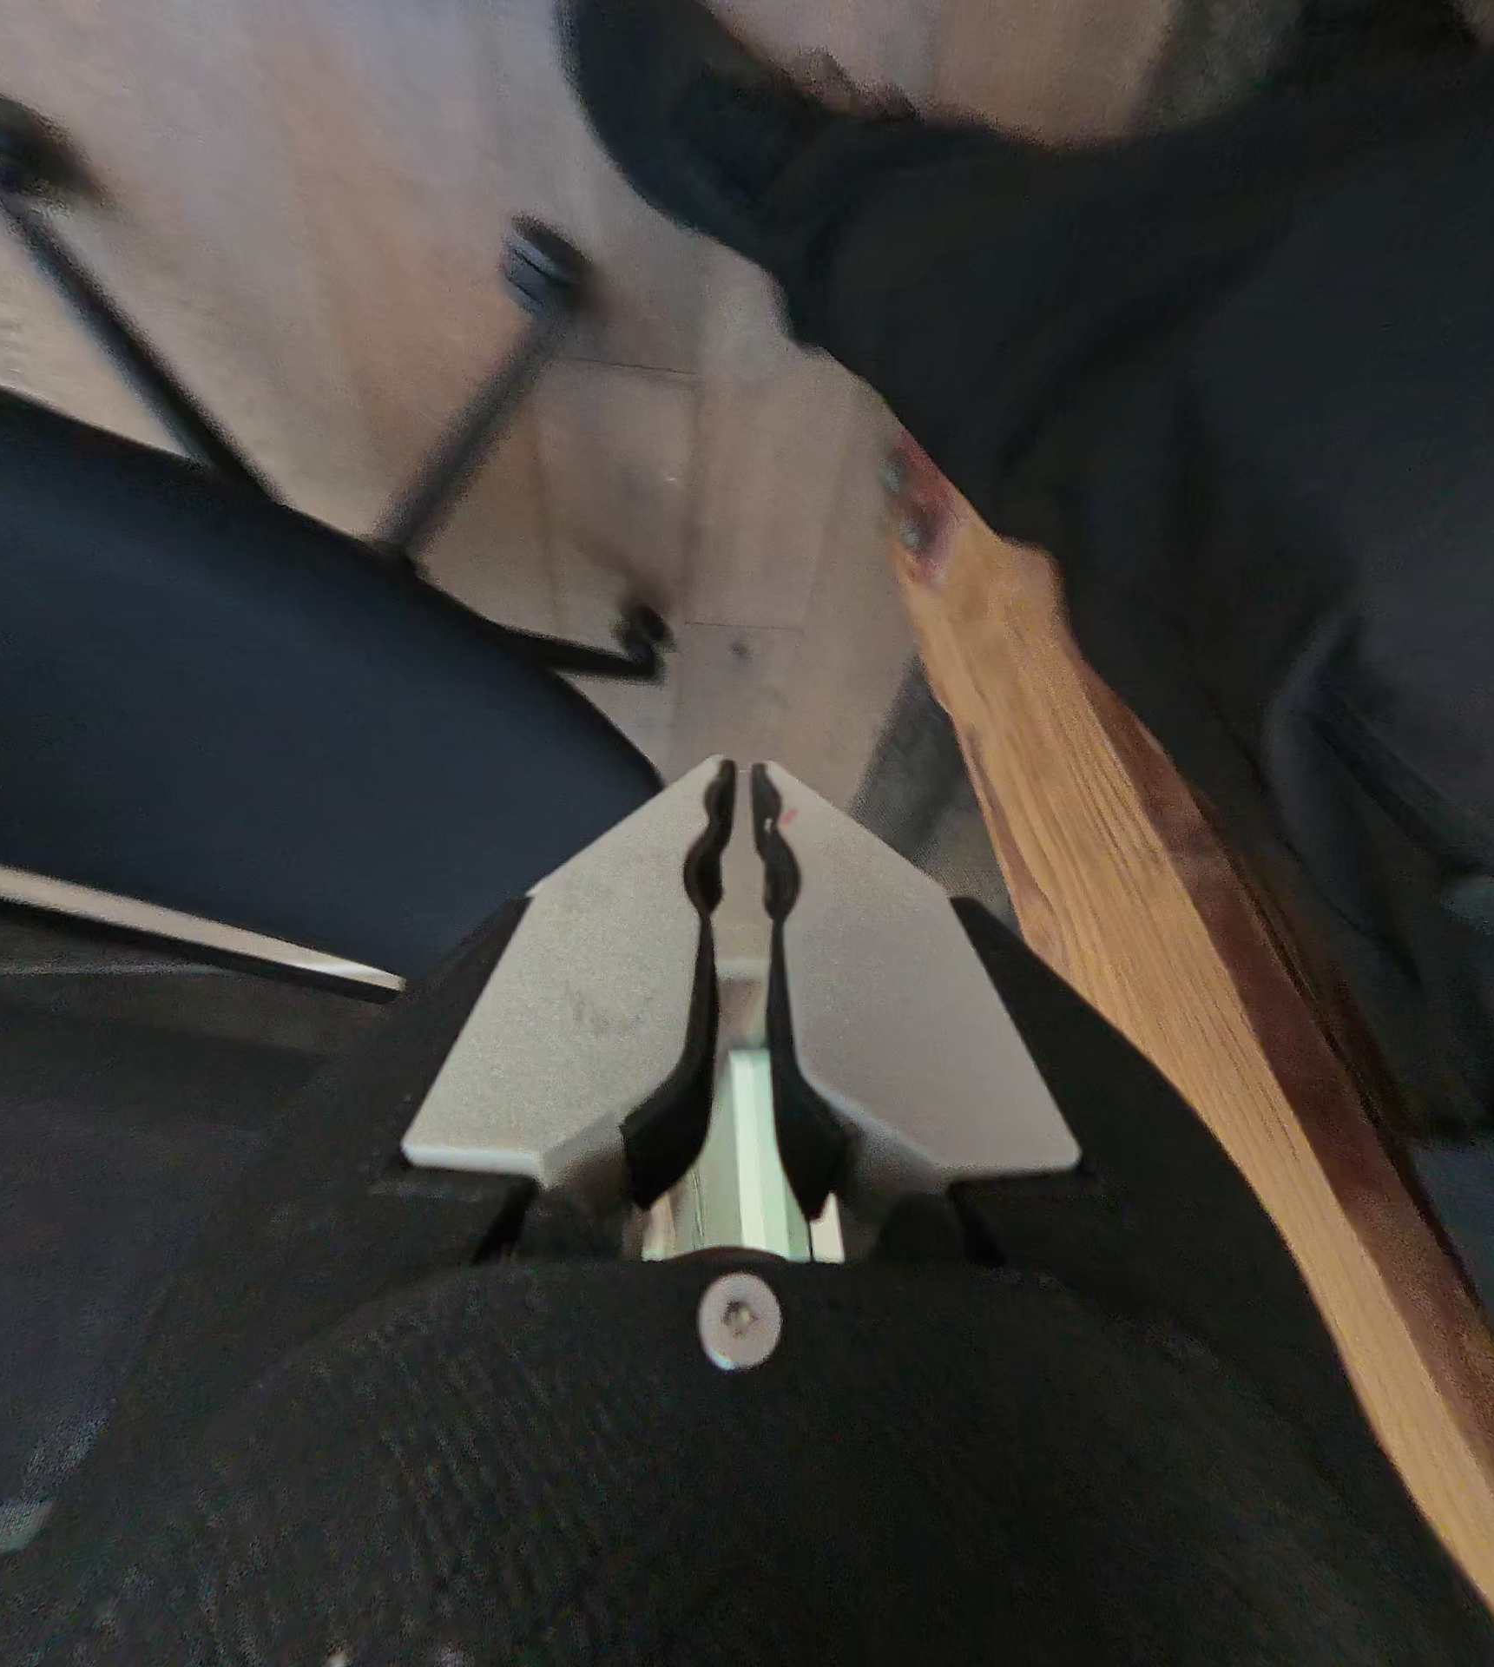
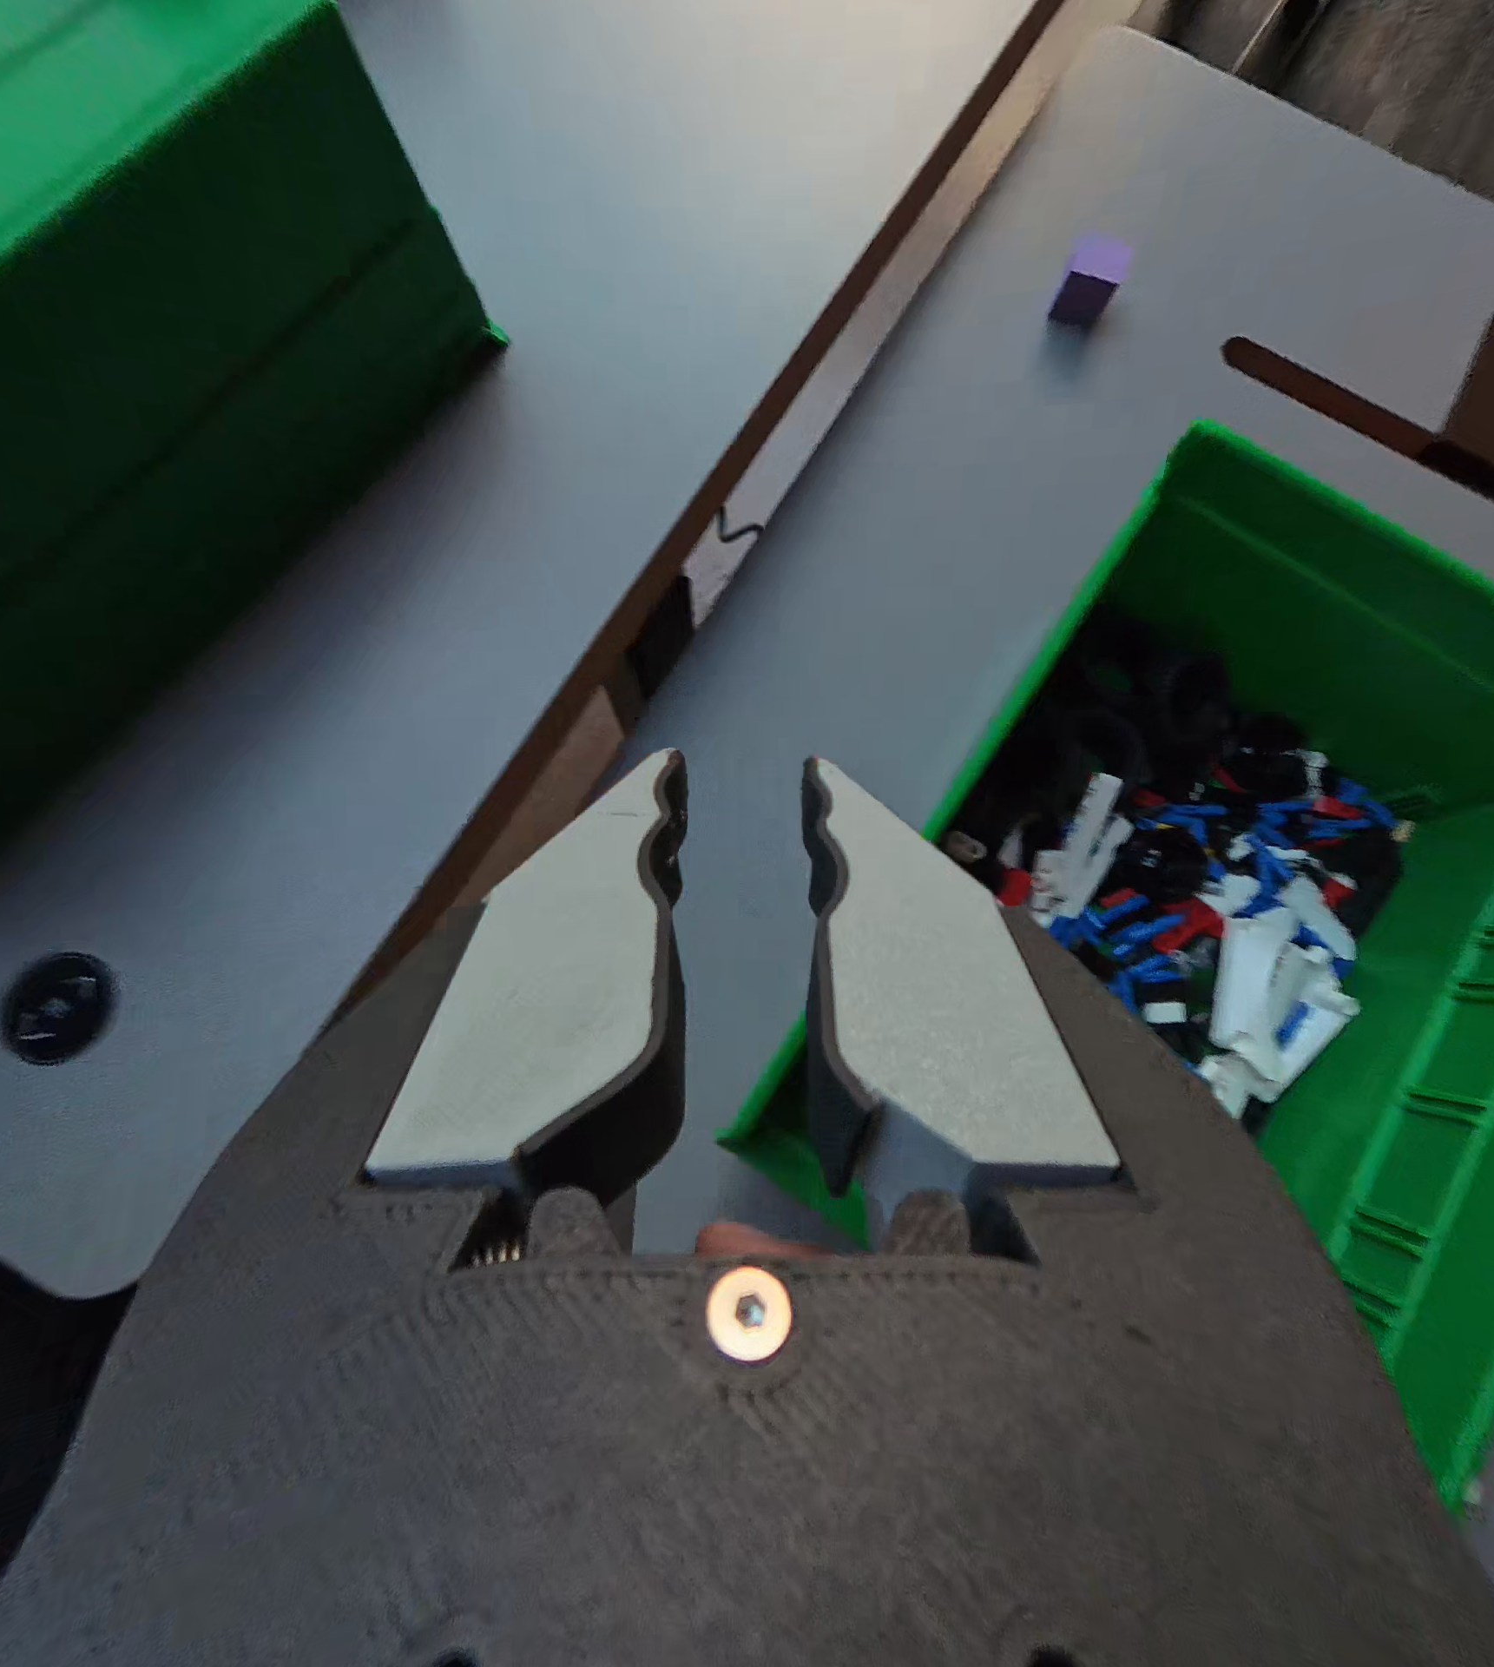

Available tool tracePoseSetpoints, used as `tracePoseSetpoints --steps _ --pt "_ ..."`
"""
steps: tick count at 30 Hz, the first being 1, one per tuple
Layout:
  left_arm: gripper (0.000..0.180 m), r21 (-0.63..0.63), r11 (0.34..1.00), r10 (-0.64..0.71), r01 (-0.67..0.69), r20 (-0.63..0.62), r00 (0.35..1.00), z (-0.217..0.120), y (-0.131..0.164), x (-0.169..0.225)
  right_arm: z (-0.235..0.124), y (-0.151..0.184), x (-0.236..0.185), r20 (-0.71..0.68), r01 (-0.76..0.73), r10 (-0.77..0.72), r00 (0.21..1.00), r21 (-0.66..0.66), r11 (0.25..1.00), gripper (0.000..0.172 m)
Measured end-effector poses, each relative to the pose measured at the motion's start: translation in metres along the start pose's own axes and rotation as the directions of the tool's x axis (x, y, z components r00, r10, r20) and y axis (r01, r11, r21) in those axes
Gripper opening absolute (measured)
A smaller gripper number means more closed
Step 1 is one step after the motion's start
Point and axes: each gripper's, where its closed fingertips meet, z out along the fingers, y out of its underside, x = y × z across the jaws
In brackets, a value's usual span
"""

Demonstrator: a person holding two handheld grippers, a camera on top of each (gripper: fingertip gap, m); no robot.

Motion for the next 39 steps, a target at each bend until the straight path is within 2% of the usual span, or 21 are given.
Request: tracePoseSetpoints --steps 1,2,3,4,5,7,8,10,11,13,15,18,20,22,23,26,29,34,39 --pt "0.000 0.141 0.990 -0.044 0.027 0.115 0.992 -0.022 -0.015 -0.014 -0.001 0.002 0.013 -0.040 0.032 -0.032 0.999 0.001 0.999 0.025" --pt "0.000 0.315 0.948 -0.111 0.046 0.191 0.975 -0.053 -0.033 -0.025 -0.002 0.002 0.022 -0.069 0.059 -0.058 0.996 0.005 0.998 0.026" --pt "0.000 0.455 0.888 -0.175 0.062 0.210 0.962 -0.081 -0.047 -0.030 -0.004 0.000 0.029 -0.077 0.075 -0.074 0.994 0.011 0.997 0.026" --pt "0.000 0.529 0.845 -0.216 0.075 0.210 0.953 -0.101 -0.056 -0.032 -0.005 -0.003 0.033 -0.073 0.080 -0.078 0.994 0.020 0.997 0.026" --pt "0.000 0.556 0.827 -0.236 0.081 0.213 0.948 -0.112 -0.062 -0.034 -0.006 -0.007 0.035 -0.065 0.078 -0.076 0.995 0.035 0.996 0.026" --pt "0.026 0.558 0.826 -0.257 0.081 0.244 0.935 -0.125 -0.071 -0.036 -0.008 -0.017 0.042 -0.067 0.072 -0.068 0.995 0.069 0.995 0.030" --pt "0.027 0.579 0.813 -0.261 0.062 0.267 0.928 -0.135 -0.079 -0.036 -0.009 -0.021 0.047 -0.081 0.068 -0.061 0.995 0.080 0.994 0.036" --pt "0.032 0.668 0.744 -0.263 0.000 0.292 0.920 -0.162 -0.103 -0.027 -0.013 -0.026 0.052 -0.086 0.048 -0.040 0.995 0.098 0.994 0.050" --pt "0.042 0.706 0.708 -0.253 -0.027 0.289 0.923 -0.173 -0.116 -0.019 -0.016 -0.028 0.053 -0.080 0.033 -0.024 0.997 0.103 0.994 0.052" --pt "0.061 0.745 0.662 -0.186 -0.082 0.269 0.945 -0.188 -0.142 0.004 -0.022 -0.028 0.051 -0.070 0.006 0.001 0.998 0.104 0.995 0.056" --pt "0.071 0.775 0.610 -0.094 -0.166 0.279 0.956 -0.204 -0.167 0.029 -0.031 -0.025 0.046 -0.077 -0.007 0.014 0.997 0.096 0.995 0.055" --pt "0.074 0.814 0.474 0.077 -0.337 0.343 0.936 -0.236 -0.198 0.079 -0.046 -0.018 0.034 -0.096 -0.031 0.039 0.995 0.079 0.996 0.051" --pt "0.073 0.804 0.335 0.228 -0.492 0.438 0.870 -0.255 -0.210 0.124 -0.055 -0.013 0.025 -0.109 -0.043 0.049 0.993 0.059 0.997 0.049" --pt "0.073 0.793 0.217 0.360 -0.569 0.477 0.802 -0.259 -0.213 0.166 -0.062 -0.007 0.013 -0.119 -0.052 0.055 0.991 0.030 0.998 0.049" --pt "0.074 0.794 0.195 0.425 -0.575 0.460 0.779 -0.255 -0.212 0.184 -0.066 -0.005 0.009 -0.130 -0.049 0.051 0.990 0.018 0.999 0.049" --pt "0.085 0.803 0.200 0.568 -0.561 0.371 0.735 -0.233 -0.206 0.218 -0.080 0.000 -0.004 -0.179 -0.033 0.028 0.983 -0.022 0.999 0.049" --pt "0.081 0.817 0.167 0.644 -0.552 0.333 0.689 -0.220 -0.202 0.236 -0.093 0.008 -0.015 -0.216 -0.027 0.014 0.976 -0.057 0.998 0.050" --pt "0.080 0.803 0.132 0.705 -0.581 0.336 0.624 -0.204 -0.206 0.247 -0.110 0.022 -0.022 -0.235 -0.019 -0.005 0.972 -0.103 0.994 0.050" --pt "0.081 0.792 0.123 0.715 -0.598 0.347 0.607 -0.201 -0.213 0.255 -0.104 0.022 -0.009 -0.220 -0.048 0.027 0.975 -0.089 0.995 0.049"
